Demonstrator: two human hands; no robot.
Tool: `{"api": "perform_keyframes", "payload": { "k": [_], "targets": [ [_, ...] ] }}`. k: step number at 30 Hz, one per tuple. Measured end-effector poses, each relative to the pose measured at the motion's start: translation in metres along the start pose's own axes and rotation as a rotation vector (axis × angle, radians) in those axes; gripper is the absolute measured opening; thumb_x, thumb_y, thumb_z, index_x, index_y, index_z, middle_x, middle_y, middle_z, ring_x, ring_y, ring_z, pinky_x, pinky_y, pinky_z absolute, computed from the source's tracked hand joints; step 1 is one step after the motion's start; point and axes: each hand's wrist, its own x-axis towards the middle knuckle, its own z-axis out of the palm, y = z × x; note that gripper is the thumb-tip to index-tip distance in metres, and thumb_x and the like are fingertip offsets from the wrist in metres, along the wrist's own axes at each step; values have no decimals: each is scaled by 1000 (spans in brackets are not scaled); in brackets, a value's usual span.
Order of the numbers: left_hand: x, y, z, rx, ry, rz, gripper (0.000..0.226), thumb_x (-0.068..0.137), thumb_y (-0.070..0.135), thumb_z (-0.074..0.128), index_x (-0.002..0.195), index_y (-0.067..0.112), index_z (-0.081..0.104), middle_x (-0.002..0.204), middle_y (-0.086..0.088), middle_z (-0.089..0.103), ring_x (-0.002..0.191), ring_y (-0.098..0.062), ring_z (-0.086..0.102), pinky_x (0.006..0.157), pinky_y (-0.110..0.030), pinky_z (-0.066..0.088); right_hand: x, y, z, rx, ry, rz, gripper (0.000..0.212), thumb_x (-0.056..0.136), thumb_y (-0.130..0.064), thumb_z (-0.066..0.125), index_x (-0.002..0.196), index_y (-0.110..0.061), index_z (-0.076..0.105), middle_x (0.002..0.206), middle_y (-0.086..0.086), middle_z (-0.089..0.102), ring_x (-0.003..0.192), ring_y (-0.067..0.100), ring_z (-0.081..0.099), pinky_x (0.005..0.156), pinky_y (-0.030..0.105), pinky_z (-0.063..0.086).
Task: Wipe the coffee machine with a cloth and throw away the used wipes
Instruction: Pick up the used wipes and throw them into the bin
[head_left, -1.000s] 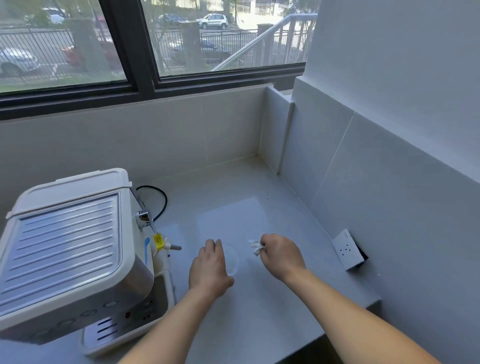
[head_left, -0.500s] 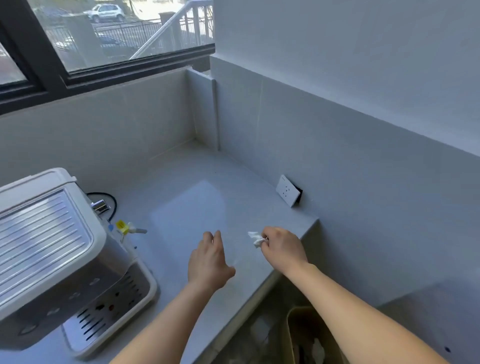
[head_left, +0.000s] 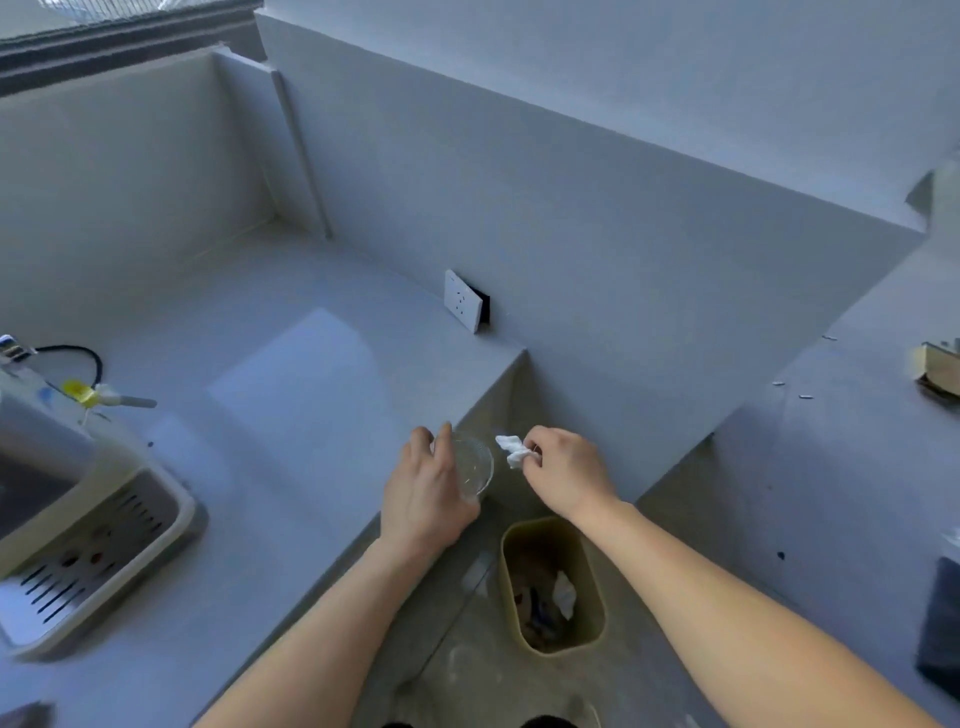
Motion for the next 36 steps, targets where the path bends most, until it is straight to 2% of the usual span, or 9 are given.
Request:
{"api": "perform_keyframes", "payload": {
  "k": [3, 7, 11, 16, 21, 27, 32, 36],
  "targets": [
    [-19, 25, 32, 5, -42, -34, 95, 70, 41, 73, 148, 21, 22, 131, -4, 38, 109, -25, 52, 71, -32, 54, -18, 37, 9, -16, -50, 10, 4, 91, -31, 58, 93, -29, 60, 87, -8, 65, 68, 11, 54, 47, 20, 31],
    [-45, 48, 77, -11, -137, -121, 92, 72, 39, 69, 150, 19, 23, 133, -5, 37, 110, -26, 53, 68, -35, 51, -42, 83, 21, -32, -152, 22, 5, 92, -32, 57, 93, -28, 59, 89, -7, 66, 71, 12, 57, 50, 23, 41],
    [-61, 64, 119, -13, -210, -203, 91, 74, 38, 69, 150, 18, 23, 133, -5, 37, 108, -26, 55, 73, -37, 53, -58, 121, 31, -41, -235, 46, 7, 92, -33, 57, 93, -26, 60, 86, -7, 64, 70, 13, 56, 48, 23, 34],
    [-69, 65, 180, -20, -272, -233, 93, 71, 39, 71, 149, 18, 25, 125, -3, 39, 104, -23, 56, 69, -32, 49, -79, 162, 66, -25, -323, 189, 4, 90, -32, 56, 87, -29, 57, 78, -8, 61, 67, 15, 56, 45, 26, 31],
    [-66, 46, 247, -11, -330, -232, 90, 73, 41, 71, 148, 21, 26, 125, -5, 41, 104, -24, 57, 73, -33, 51, -92, 201, 130, -1, -371, 316, 10, 89, -30, 62, 82, -30, 55, 73, -10, 57, 60, 5, 49, 44, 22, 27],
    [-56, 27, 316, 19, -395, -200, 89, 76, 40, 71, 149, 22, 24, 132, -6, 37, 113, -25, 49, 88, -37, 50, -104, 239, 204, 19, -412, 395, 4, 89, -26, 65, 92, -25, 63, 79, -6, 58, 68, 14, 52, 47, 21, 30],
    [-40, 24, 366, 68, -444, -192, 92, 72, 38, 77, 148, 21, 27, 136, -6, 39, 119, -25, 48, 94, -37, 48, -103, 261, 254, 19, -429, 454, 1, 87, -23, 63, 87, -24, 65, 82, -2, 63, 75, 22, 56, 58, 27, 34],
    [-35, 19, 396, 88, -473, -190, 95, 73, 36, 79, 150, 20, 25, 139, -7, 39, 123, -26, 46, 100, -39, 47, -102, 275, 280, 27, -393, 404, 5, 88, -22, 64, 91, -24, 66, 89, 0, 70, 77, 22, 60, 55, 25, 33]
  ]
}}
